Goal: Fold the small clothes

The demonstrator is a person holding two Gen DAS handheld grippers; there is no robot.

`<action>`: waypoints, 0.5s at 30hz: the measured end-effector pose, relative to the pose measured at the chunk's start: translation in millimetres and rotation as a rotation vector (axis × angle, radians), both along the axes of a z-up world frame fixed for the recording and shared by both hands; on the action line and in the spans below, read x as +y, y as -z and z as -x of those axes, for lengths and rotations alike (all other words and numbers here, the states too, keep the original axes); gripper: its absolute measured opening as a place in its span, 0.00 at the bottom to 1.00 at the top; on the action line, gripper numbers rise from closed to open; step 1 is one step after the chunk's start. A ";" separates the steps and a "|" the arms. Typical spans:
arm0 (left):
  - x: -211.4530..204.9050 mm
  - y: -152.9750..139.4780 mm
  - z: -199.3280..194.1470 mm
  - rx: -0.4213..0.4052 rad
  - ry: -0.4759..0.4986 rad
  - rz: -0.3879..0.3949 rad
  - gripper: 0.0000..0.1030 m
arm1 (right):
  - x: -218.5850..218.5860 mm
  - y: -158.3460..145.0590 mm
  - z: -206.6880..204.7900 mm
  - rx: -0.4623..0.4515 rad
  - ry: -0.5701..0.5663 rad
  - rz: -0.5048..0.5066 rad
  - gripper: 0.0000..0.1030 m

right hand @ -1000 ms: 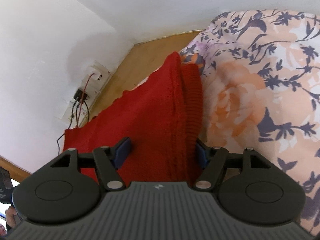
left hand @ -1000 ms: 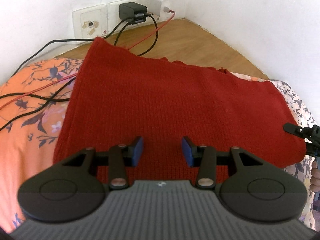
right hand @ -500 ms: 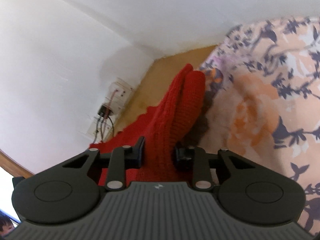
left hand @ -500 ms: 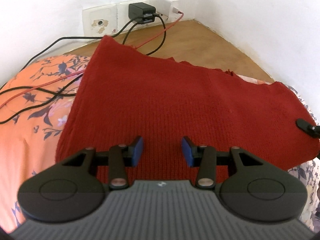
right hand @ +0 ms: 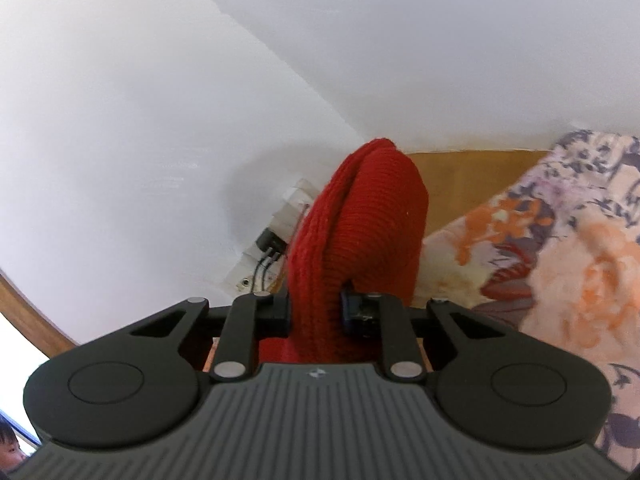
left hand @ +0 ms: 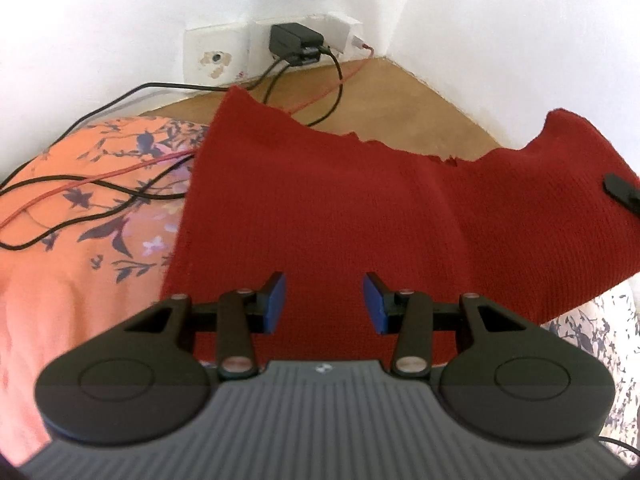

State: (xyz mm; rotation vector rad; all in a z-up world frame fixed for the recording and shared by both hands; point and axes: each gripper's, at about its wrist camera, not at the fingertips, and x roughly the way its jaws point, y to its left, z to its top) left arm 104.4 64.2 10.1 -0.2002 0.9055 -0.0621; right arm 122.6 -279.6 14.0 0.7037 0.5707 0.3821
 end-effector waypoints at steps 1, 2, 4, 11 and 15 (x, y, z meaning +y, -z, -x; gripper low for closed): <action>3.5 -1.0 1.4 -0.003 -0.002 0.004 0.43 | 4.8 -3.5 -1.4 -0.001 -0.003 0.002 0.21; 7.1 -1.8 2.8 -0.007 -0.004 0.007 0.43 | 10.6 -7.1 -2.8 -0.001 -0.007 0.002 0.21; 13.9 -3.2 6.2 -0.012 -0.009 0.013 0.43 | 20.1 -13.3 -5.0 -0.004 -0.017 0.003 0.21; 41.9 -5.6 15.6 -0.027 -0.043 0.031 0.43 | 71.5 -33.1 -19.0 -0.016 -0.090 0.053 0.21; 56.1 -4.7 18.3 -0.033 -0.064 0.041 0.43 | 106.5 -34.0 -28.7 -0.002 -0.149 0.119 0.21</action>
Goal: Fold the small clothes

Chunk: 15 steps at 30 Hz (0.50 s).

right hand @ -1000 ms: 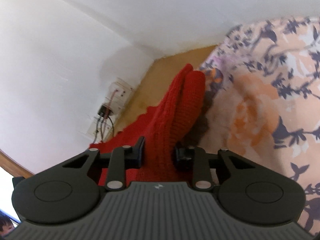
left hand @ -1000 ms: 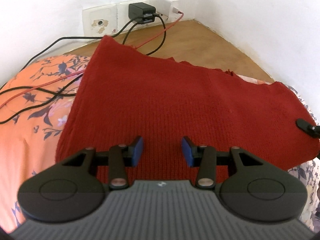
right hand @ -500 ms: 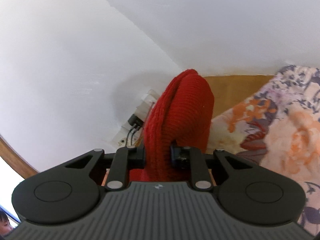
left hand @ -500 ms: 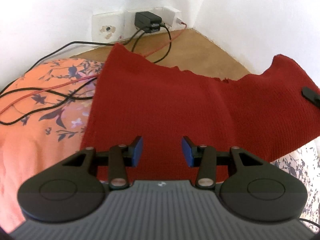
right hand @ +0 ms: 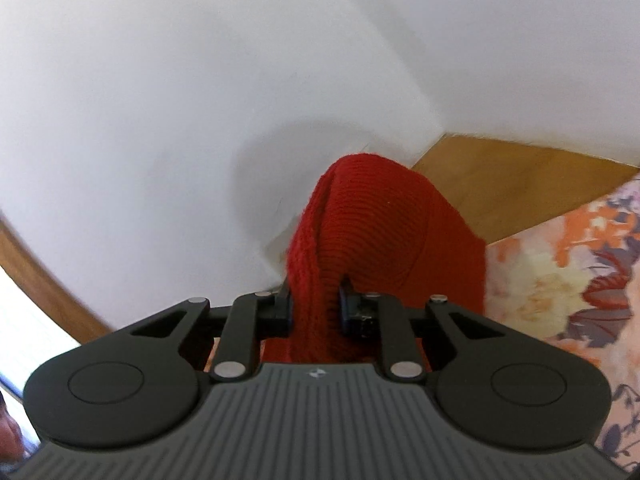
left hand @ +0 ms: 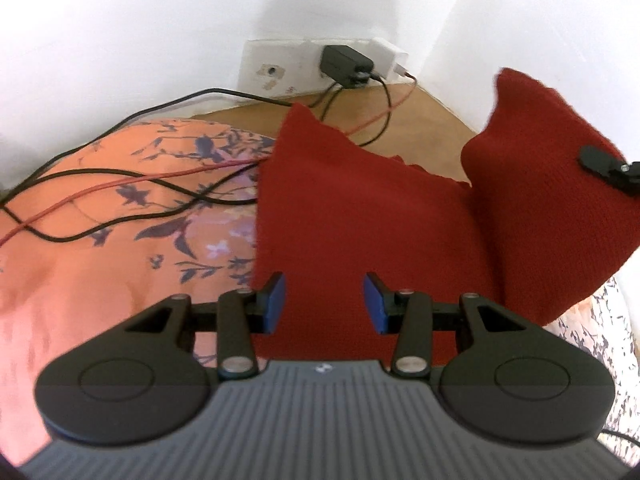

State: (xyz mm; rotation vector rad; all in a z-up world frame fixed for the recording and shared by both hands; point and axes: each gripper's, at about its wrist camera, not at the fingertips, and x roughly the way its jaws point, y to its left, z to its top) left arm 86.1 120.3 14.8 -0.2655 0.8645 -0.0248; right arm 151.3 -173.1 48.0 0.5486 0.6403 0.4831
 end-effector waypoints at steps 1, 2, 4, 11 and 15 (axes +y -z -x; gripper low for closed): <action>3.7 0.7 0.8 0.000 -0.006 0.004 0.43 | 7.7 1.2 -2.0 0.005 -0.014 0.014 0.21; 6.2 1.2 1.4 0.001 -0.011 0.006 0.43 | 18.3 3.3 -4.1 0.012 -0.034 0.031 0.21; 12.0 2.6 2.7 0.003 -0.018 0.011 0.43 | 35.4 7.9 -9.0 0.029 -0.063 0.058 0.21; 25.1 4.9 6.4 0.001 -0.031 0.019 0.43 | 85.9 39.7 -25.5 0.112 -0.145 0.136 0.22; 30.5 4.8 6.1 -0.002 -0.039 0.027 0.43 | 108.7 55.3 -28.4 0.148 -0.193 0.183 0.26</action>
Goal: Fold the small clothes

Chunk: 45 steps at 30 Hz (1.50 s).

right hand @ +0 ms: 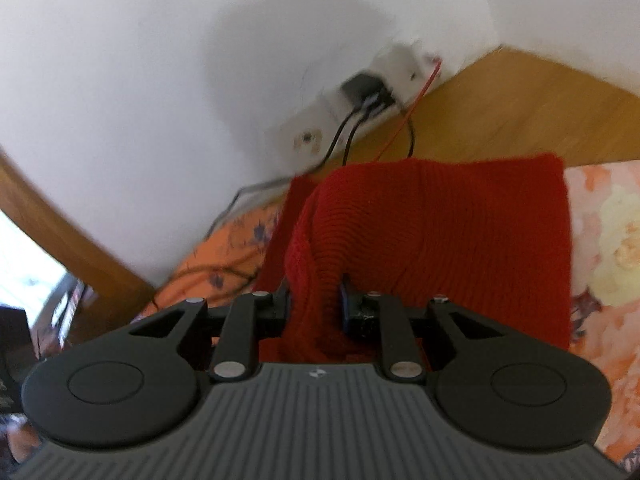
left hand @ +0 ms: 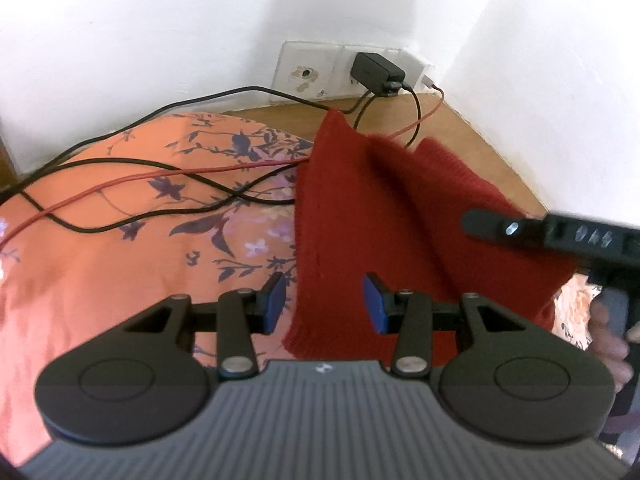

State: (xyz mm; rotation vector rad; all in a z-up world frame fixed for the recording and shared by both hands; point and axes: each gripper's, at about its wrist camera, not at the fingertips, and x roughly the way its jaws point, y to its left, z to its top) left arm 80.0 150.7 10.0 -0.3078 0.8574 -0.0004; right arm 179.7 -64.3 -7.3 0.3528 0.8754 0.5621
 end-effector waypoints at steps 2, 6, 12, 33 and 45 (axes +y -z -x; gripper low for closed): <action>1.7 -0.5 -0.5 -0.001 -0.001 0.004 0.43 | 7.8 4.4 2.7 0.005 -0.013 0.006 0.29; 3.7 -2.0 -3.5 -0.006 0.000 0.015 0.43 | 17.7 7.2 7.0 0.000 -0.028 -0.018 0.50; 2.4 -8.9 -14.6 -0.021 0.008 0.077 0.43 | 13.6 -7.3 18.8 -0.010 -0.044 -0.099 0.55; -60.0 5.3 -80.6 0.035 0.114 0.121 0.64 | -115.4 4.5 41.2 -0.056 0.353 0.044 0.56; -66.1 24.1 -90.6 0.046 0.148 0.202 0.59 | -141.1 59.2 25.1 0.129 0.402 -0.173 0.56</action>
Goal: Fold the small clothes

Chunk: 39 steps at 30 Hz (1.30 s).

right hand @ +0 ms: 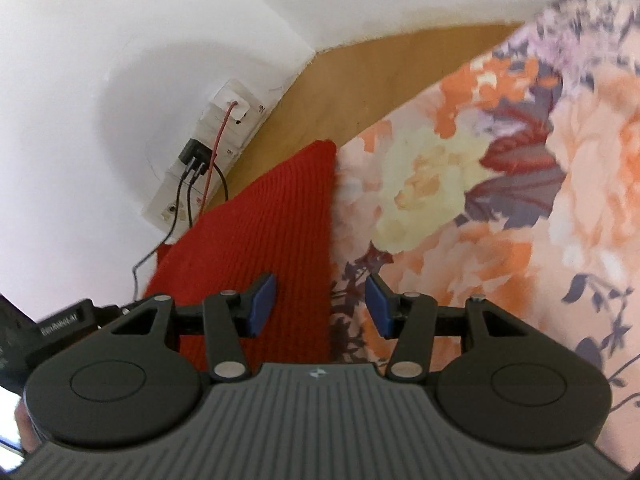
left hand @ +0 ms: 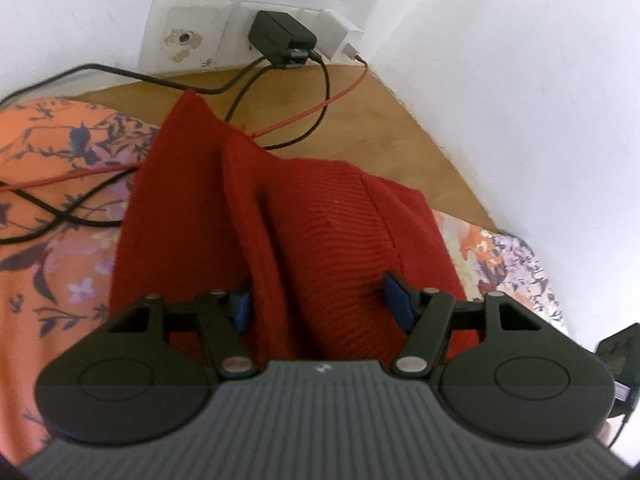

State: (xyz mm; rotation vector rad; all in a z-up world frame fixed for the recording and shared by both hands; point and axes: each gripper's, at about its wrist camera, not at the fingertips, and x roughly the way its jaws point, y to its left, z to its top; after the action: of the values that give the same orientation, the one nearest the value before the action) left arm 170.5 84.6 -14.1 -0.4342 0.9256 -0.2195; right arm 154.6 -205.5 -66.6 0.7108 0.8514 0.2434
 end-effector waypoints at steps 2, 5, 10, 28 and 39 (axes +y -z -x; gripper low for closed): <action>0.0 0.3 1.5 -0.023 0.009 0.014 0.34 | -1.1 4.1 -2.1 0.011 0.000 -0.043 0.56; 2.4 -5.0 4.0 -0.061 0.014 0.015 0.23 | -1.4 7.3 -1.4 0.003 -0.019 -0.103 0.56; 15.3 -29.5 13.8 -0.150 0.021 0.033 0.22 | 16.2 -4.1 1.9 -0.079 -0.106 -0.141 0.55; 79.7 -1.2 35.3 -0.091 -0.106 -0.073 0.45 | 91.4 -45.5 1.2 -0.185 -0.329 0.059 0.60; 97.5 14.2 35.5 -0.046 -0.144 -0.010 0.75 | 53.7 -14.8 -6.4 -0.023 -0.230 -0.046 0.90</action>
State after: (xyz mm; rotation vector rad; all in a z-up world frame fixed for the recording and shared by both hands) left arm 135.0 182.2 -28.3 -0.4828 0.8465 -0.0931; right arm 161.0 -151.8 -51.8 0.6516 0.9077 0.4773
